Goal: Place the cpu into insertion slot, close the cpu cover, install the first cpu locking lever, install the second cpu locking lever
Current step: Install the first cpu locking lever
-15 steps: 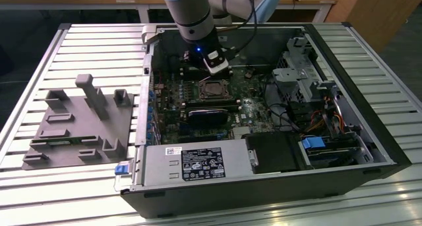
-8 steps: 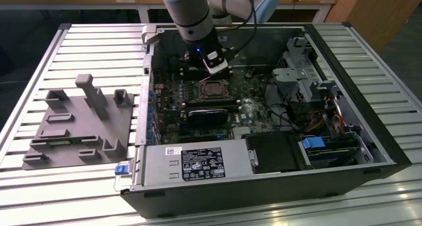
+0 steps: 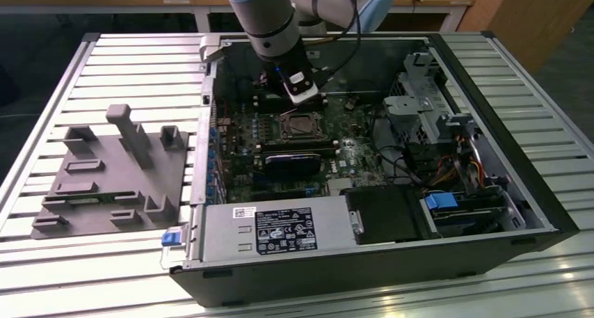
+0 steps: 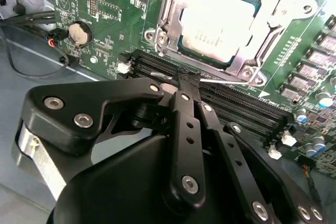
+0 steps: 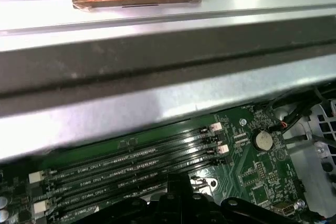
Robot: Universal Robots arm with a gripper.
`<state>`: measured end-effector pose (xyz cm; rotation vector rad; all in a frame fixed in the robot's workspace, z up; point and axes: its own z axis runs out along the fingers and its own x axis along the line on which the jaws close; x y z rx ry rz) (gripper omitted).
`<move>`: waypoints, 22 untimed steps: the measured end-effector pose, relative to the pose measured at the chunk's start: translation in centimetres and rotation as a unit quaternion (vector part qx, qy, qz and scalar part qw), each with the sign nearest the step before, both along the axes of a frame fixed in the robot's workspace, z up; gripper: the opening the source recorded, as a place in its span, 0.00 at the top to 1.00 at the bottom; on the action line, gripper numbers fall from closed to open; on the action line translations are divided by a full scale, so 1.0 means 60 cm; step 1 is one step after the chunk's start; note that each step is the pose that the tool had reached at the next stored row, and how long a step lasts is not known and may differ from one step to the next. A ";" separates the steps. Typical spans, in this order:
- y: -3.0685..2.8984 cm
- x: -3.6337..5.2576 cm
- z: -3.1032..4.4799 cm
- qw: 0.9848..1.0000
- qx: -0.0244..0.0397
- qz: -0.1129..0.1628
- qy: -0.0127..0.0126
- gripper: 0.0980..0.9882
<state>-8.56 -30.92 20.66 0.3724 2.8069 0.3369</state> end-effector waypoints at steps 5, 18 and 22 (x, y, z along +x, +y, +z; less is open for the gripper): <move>0.0047 0.000 -0.002 1.000 0.000 -0.004 0.000 1.00; 0.0082 0.000 -0.013 1.000 -0.001 -0.024 0.003 1.00; 0.0101 0.001 -0.014 1.000 -0.001 -0.026 0.008 1.00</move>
